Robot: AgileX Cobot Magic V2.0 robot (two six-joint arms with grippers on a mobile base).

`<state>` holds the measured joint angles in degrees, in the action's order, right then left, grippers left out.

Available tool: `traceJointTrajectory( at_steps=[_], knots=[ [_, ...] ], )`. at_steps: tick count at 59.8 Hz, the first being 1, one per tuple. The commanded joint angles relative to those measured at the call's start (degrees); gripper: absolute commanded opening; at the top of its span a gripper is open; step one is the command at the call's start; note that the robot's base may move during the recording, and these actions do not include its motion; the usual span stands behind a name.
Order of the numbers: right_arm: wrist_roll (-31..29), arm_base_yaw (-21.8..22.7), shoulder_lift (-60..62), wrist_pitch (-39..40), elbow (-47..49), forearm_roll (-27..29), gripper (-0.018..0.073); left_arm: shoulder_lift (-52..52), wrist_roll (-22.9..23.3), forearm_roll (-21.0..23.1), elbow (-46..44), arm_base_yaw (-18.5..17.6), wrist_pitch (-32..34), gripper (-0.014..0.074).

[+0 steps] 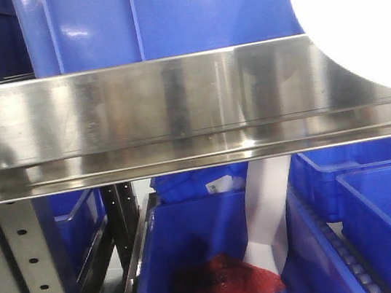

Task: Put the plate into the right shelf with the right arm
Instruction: 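Lower the held plate edge-first into the shelf slot beside the bins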

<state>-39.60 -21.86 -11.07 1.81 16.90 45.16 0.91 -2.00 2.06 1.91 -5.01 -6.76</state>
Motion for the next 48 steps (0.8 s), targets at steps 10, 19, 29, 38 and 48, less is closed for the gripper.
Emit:
traceJointTrajectory(
  at_steps=[10,19,29,38,48],
  knots=[
    [-0.1,0.3,-0.6,4.6,3.5,0.4,0.0055,0.4,0.2,0.3,0.5,-0.4,5.0,-0.0047],
    [-0.1,0.3,-0.8,2.8,8.7,0.4,0.0055,0.4,0.2,0.3,0.5,-0.4,5.0,-0.0047],
    [-0.1,0.3,-6.3,1.0,17.4,2.6,0.0055,0.4,0.2,0.3,0.5,-0.4,5.0,-0.0047],
    [-0.1,0.3,-16.7,0.8,26.5,4.7,0.0055,0.4,0.2,0.3,0.5,-0.4,5.0,-0.0047],
    [-0.1,0.3,-30.1,0.8,37.4,4.7,0.0055,0.4,0.2,0.3,0.5,-0.4,5.0,-0.0047]
  ],
)
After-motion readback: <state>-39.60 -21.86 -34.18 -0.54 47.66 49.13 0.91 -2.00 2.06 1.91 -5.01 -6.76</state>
